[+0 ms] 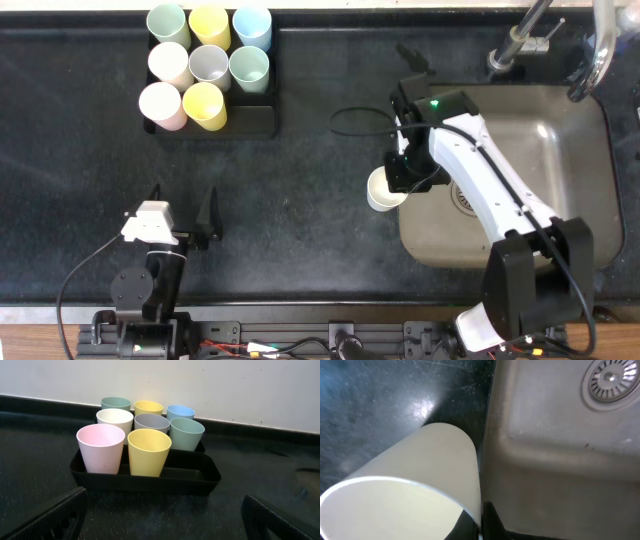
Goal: Store Cups
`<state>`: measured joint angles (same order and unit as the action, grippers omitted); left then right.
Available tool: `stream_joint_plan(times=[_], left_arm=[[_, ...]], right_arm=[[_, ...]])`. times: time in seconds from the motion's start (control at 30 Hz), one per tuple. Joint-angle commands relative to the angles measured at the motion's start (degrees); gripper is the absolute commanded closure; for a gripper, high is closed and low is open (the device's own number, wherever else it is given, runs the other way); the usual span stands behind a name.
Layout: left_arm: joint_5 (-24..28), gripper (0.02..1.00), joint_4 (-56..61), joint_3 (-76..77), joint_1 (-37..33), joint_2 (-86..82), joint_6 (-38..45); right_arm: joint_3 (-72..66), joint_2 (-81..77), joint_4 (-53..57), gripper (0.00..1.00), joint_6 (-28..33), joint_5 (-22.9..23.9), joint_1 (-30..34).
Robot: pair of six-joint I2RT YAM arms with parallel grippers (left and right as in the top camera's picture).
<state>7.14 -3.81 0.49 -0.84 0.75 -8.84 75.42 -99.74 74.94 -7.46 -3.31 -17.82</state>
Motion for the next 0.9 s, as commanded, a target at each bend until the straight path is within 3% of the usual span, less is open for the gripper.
stream_joint_plan(times=[0.03, 0.23, 0.5, 0.9], left_arm=[[0.7, 0.020, -0.2, 0.0, -0.2, -0.6, -0.2], [0.7, 0.018, -0.2, 0.0, -0.2, -0.6, -0.2], [0.7, 0.020, -0.2, 0.0, -0.2, -0.6, -0.2], [0.7, 0.018, -0.2, 0.0, -0.2, -0.6, -0.2]], right_arm=[[-0.3, -0.2, -0.9, 0.958, 0.0, -3.4, -0.6], [3.7, 0.6, -1.4, 0.958, -0.1, -5.9, -0.6], [21.1, 0.5, 2.3, 0.958, -3.0, -6.4, -1.2], [40.2, -9.3, 5.4, 0.956, -6.1, -9.1, -8.0]])
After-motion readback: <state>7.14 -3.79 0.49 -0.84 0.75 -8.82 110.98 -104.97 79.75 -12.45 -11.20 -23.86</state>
